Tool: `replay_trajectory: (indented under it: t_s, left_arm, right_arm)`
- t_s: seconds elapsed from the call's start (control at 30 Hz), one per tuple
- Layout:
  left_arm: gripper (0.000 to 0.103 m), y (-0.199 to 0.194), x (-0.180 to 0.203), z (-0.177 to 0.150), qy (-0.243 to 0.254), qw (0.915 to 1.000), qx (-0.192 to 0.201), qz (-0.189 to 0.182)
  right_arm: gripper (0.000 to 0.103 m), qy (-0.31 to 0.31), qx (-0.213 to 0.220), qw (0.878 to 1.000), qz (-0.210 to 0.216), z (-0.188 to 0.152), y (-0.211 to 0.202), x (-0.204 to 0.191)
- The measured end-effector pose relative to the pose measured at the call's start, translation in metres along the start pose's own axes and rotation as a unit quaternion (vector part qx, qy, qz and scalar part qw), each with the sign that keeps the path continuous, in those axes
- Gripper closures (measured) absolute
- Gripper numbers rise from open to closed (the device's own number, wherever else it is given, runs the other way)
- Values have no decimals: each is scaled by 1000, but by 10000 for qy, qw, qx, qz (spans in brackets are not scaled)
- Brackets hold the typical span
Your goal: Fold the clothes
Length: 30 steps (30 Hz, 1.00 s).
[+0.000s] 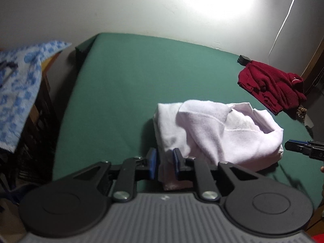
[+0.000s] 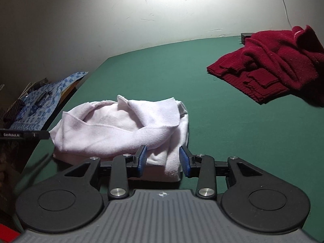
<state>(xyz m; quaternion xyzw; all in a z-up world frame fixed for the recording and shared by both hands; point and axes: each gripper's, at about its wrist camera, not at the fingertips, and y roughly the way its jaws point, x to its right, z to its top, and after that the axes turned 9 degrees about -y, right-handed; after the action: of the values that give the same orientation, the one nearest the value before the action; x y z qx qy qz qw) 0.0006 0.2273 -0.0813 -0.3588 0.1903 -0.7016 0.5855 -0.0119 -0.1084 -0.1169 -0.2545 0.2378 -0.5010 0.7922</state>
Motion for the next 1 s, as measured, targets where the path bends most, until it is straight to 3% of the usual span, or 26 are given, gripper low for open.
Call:
replay_trajectory:
  t_s: [0.07,0.1,0.17,0.2,0.37,0.47,0.6,0.63,0.7,0.77,0.87,1.0]
  left_arm:
    - [76,-3,7,3,128,9999,104,3]
    - [70,-3,10,3,141,9998,120,-37]
    - [70,5,15,1,147,9999,32,-63]
    - [71,11,17,-2,171,9998,-35,-27]
    - [77,35,14,-19,-55,9976,-674,-111]
    - [77,31,23,-29,183,9977,-655,-69]
    - [75,26,19,-28,313,9970,-711,42]
    - [77,20,16,-24,292,9975,-631,110]
    - [77,5,8,-16,236,9984,-442,259]
    - [77,6,20,-8,289,9991,-279,152]
    - [73,10,40,4,379,9993,-37,-34]
    - [61,14,66,20,500,9979,285,-282]
  right_arm:
    - [71,-147,-106,9998,-8,-3,10,-7]
    - [83,-237,-185,9995,-27,-4,15,-10]
    - [95,-373,-294,9988,-75,-6,20,-13]
    - [97,-366,-259,9990,-52,-5,17,-13]
    - [98,-354,-261,9990,-102,0,-4,-5]
    - [98,-317,-484,9981,-190,-8,6,0]
    - [94,-216,-367,9987,-283,-8,8,-1]
    - [81,-175,-297,9987,-379,-4,2,1]
    - [66,-106,-128,9981,-595,2,-9,5]
    - [67,-82,247,9965,-794,11,-23,8]
    - [72,-107,720,9963,-457,25,-27,1]
    - [81,-625,500,9960,-396,38,15,-23]
